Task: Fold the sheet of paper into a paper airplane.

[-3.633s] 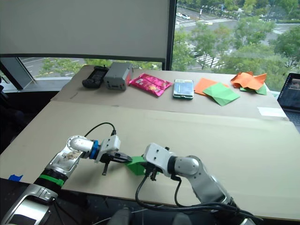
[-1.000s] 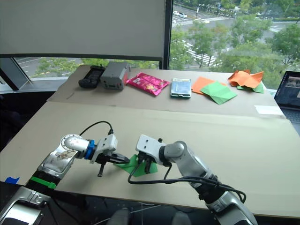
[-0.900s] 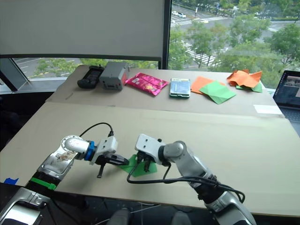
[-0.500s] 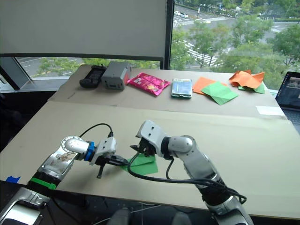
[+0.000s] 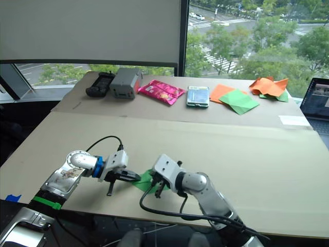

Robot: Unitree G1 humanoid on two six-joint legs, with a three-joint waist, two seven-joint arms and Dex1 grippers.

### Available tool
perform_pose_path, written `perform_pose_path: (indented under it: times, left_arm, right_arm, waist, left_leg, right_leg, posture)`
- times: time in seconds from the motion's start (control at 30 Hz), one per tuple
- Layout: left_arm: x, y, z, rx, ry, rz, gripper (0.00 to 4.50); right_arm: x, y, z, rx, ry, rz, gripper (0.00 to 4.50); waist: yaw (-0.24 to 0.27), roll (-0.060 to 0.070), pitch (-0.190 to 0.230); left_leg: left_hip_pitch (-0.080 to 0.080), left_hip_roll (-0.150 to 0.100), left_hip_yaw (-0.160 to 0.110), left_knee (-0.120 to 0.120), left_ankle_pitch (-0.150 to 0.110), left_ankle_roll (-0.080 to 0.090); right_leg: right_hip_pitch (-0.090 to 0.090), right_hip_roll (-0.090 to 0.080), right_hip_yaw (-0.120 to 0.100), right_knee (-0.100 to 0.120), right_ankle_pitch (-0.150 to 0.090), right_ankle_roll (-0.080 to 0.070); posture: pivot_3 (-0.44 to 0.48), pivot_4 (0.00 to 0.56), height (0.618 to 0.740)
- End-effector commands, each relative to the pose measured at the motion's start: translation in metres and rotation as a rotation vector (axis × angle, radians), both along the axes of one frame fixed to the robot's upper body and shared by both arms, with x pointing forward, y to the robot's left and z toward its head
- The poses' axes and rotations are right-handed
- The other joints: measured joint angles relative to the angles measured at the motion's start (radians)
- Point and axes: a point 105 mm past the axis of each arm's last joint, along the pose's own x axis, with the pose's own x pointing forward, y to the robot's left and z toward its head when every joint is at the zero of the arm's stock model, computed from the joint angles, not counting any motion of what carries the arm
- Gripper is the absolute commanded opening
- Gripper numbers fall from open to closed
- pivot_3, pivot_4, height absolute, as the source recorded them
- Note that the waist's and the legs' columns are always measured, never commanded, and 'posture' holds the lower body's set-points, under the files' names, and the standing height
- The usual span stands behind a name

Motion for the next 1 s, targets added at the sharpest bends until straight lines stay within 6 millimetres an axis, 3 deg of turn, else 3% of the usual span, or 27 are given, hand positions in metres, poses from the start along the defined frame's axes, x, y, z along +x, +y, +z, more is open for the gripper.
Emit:
perform_pose_path:
  times: [0.03,0.73,1.0]
  left_arm:
    - [-0.002,0.001,-0.002,0.009,0.005,0.008,0.00]
    - [-0.013,-0.018,-0.006,-0.023,0.016,-0.029,0.00]
    - [-0.017,-0.012,-0.016,0.009,0.043,-0.019,0.00]
  right_arm:
    - [-0.002,0.003,0.001,0.021,-0.022,0.011,0.02]
    - [-0.010,-0.018,-0.049,-0.091,0.076,-0.055,0.02]
    - [-0.011,-0.033,-0.058,-0.103,0.103,-0.140,0.02]
  waist:
    - [0.000,0.000,0.000]
    - [0.002,0.001,-0.003]
    - [0.004,0.002,-0.005]
  left_leg:
    - [0.000,0.000,0.000,0.000,0.000,0.000]
    - [0.000,0.000,0.000,0.000,0.000,0.000]
    - [0.000,0.000,0.000,0.000,0.000,0.000]
  right_leg:
    - [0.000,0.000,0.000,0.000,0.000,0.000]
    - [0.001,0.000,0.000,-0.001,0.000,0.000]
    - [0.001,0.000,0.000,-0.002,0.000,0.000]
  posture:
    - [0.000,0.150,0.713]
    - [0.000,0.150,0.713]
    - [0.000,0.150,0.713]
